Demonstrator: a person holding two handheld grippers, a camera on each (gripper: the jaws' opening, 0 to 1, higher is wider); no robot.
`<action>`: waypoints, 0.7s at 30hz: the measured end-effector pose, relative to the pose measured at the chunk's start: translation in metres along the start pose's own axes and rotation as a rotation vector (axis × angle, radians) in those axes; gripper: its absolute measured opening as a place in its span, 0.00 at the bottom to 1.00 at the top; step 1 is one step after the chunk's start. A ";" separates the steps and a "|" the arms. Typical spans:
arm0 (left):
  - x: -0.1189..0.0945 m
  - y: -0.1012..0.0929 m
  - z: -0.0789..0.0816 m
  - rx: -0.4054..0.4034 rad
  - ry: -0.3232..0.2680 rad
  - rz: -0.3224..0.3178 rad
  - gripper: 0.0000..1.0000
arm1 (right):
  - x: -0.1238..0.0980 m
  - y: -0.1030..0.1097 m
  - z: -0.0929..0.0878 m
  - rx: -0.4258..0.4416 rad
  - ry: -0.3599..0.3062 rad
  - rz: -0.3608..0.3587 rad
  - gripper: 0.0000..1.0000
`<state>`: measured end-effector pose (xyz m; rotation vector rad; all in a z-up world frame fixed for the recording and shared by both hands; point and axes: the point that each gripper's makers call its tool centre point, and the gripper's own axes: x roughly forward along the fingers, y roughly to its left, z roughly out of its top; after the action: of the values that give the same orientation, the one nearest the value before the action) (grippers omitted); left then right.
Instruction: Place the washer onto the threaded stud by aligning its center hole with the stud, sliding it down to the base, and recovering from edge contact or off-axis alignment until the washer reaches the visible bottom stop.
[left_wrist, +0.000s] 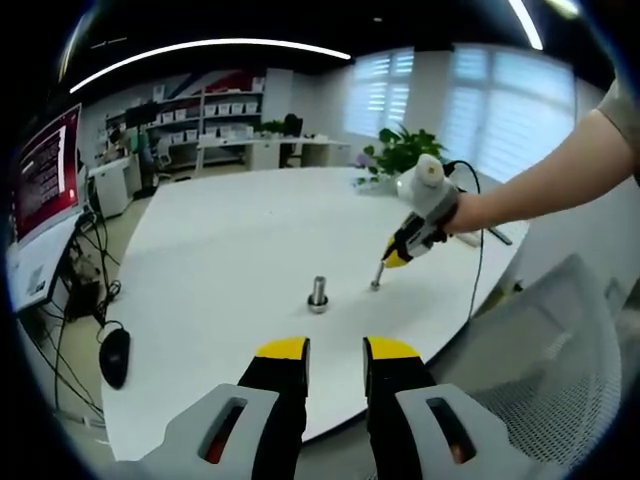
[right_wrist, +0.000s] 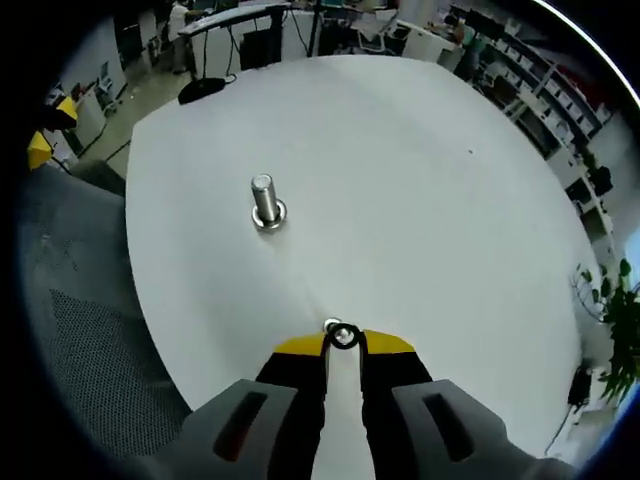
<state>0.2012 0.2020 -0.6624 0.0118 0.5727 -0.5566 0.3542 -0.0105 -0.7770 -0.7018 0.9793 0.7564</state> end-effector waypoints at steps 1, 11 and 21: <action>0.000 0.000 0.000 -0.003 -0.001 0.001 0.19 | 0.001 0.001 -0.001 0.006 0.005 0.003 0.14; 0.000 0.001 0.001 -0.003 -0.006 0.006 0.19 | 0.017 0.003 -0.003 0.002 0.041 0.020 0.14; 0.002 0.001 -0.003 -0.006 0.019 0.003 0.19 | 0.043 0.008 -0.014 0.028 0.083 0.050 0.14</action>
<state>0.2011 0.2026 -0.6662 0.0122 0.5932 -0.5521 0.3563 -0.0070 -0.8232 -0.6908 1.0849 0.7605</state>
